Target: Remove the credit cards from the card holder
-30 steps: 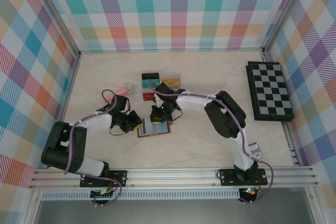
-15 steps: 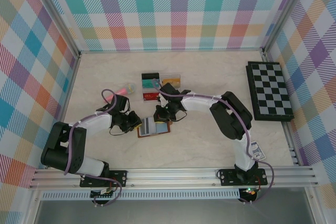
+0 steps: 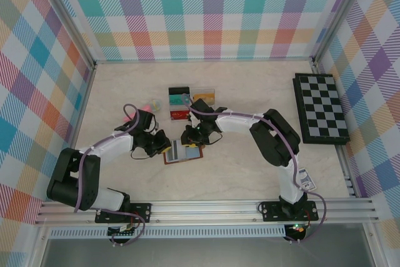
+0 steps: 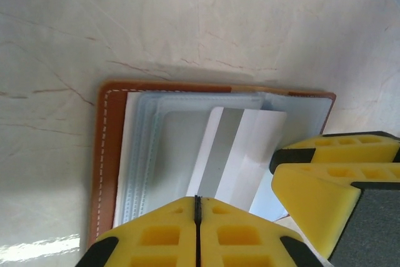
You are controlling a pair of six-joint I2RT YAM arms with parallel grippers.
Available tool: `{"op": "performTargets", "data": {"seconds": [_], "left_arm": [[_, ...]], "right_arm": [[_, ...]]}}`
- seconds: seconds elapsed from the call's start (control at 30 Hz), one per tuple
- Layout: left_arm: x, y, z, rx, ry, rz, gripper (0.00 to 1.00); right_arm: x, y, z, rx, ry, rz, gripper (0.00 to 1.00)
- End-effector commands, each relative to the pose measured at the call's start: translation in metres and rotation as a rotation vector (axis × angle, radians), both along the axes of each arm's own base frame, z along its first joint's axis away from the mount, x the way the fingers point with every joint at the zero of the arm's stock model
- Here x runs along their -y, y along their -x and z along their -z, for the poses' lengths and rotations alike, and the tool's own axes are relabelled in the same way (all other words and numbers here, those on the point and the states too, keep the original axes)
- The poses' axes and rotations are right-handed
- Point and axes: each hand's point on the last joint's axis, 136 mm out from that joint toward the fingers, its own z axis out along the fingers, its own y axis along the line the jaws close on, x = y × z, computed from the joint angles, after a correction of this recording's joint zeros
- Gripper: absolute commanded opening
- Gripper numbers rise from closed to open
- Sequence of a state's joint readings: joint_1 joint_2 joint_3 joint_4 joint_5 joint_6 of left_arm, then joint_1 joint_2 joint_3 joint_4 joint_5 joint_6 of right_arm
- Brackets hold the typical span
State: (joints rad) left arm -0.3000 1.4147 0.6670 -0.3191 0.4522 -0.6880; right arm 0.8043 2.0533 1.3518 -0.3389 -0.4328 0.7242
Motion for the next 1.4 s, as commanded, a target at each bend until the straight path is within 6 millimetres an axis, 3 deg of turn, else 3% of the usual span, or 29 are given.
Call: {"op": "performTargets", "data": {"seconds": [0.0, 0.3, 0.6, 0.7, 0.97, 1.2, 1.37], "left_arm": [[0.008, 0.002, 0.005, -0.025, 0.016, 0.028, 0.06], [-0.006, 0.011, 0.028, -0.079, -0.081, 0.014, 0.04], [-0.014, 0.027, 0.047, -0.132, -0.118, 0.017, 0.04], [-0.018, 0.027, 0.048, -0.131, -0.144, 0.015, 0.03], [-0.024, 0.029, 0.049, -0.123, -0.173, 0.005, 0.06], [-0.018, 0.018, 0.036, -0.073, -0.139, 0.008, 0.15], [-0.002, -0.006, -0.006, 0.032, -0.055, 0.007, 0.31]], "right_arm": [[0.001, 0.003, 0.009, -0.053, 0.016, 0.004, 0.26], [-0.002, 0.006, 0.016, -0.082, 0.006, -0.011, 0.26], [-0.018, 0.005, 0.003, -0.111, -0.110, -0.009, 0.22], [-0.011, 0.000, 0.003, -0.094, -0.085, 0.015, 0.16], [0.032, -0.009, 0.000, -0.027, -0.009, 0.079, 0.06], [0.046, -0.012, -0.031, 0.074, -0.076, 0.078, 0.00], [0.047, -0.015, -0.071, 0.181, -0.180, 0.076, 0.00]]}}
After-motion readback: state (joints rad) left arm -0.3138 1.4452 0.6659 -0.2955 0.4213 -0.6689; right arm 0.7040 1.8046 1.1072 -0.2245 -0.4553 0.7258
